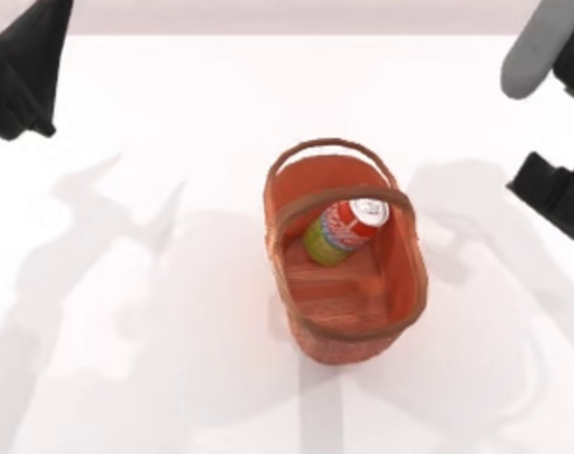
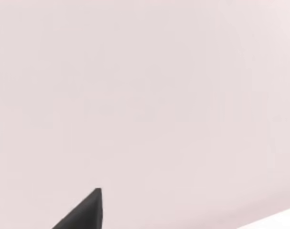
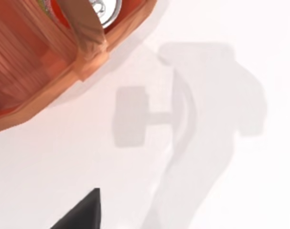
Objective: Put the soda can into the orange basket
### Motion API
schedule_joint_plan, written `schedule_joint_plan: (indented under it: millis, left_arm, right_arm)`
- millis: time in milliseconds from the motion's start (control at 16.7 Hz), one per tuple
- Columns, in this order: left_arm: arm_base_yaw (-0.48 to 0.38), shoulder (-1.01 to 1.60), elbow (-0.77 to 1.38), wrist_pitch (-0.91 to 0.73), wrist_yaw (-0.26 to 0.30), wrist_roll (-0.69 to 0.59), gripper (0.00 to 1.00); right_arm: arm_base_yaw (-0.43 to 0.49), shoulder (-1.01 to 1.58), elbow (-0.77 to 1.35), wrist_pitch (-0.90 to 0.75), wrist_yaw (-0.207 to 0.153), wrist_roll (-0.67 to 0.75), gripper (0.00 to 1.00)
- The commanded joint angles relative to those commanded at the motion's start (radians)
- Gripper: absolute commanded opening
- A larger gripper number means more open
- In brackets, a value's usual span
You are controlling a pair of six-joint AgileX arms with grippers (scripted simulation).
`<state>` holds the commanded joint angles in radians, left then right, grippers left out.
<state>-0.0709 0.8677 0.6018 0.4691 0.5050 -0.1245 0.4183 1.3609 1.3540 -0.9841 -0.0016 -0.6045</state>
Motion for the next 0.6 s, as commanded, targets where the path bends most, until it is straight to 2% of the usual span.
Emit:
schedule_joint_plan:
  millis: [180, 360, 600]
  left_arm:
    - [0.038, -0.299, -0.173, -0.146, -0.171, 0.018, 1.0]
    - [0.065, -0.551, -0.345, -0.281, -0.318, 0.05, 1.0]
    - [0.085, -0.785, -0.527, -0.416, -0.454, 0.099, 1.0]
  right_arm:
    - [0.094, 0.331, 0.33, -0.219, -0.001, -0.135, 1.0]
    - [0.175, 0.606, 0.614, -0.401, 0.0, -0.253, 1.0]
    - [0.251, 0.84, 0.872, -0.564, 0.003, -0.363, 1.0]
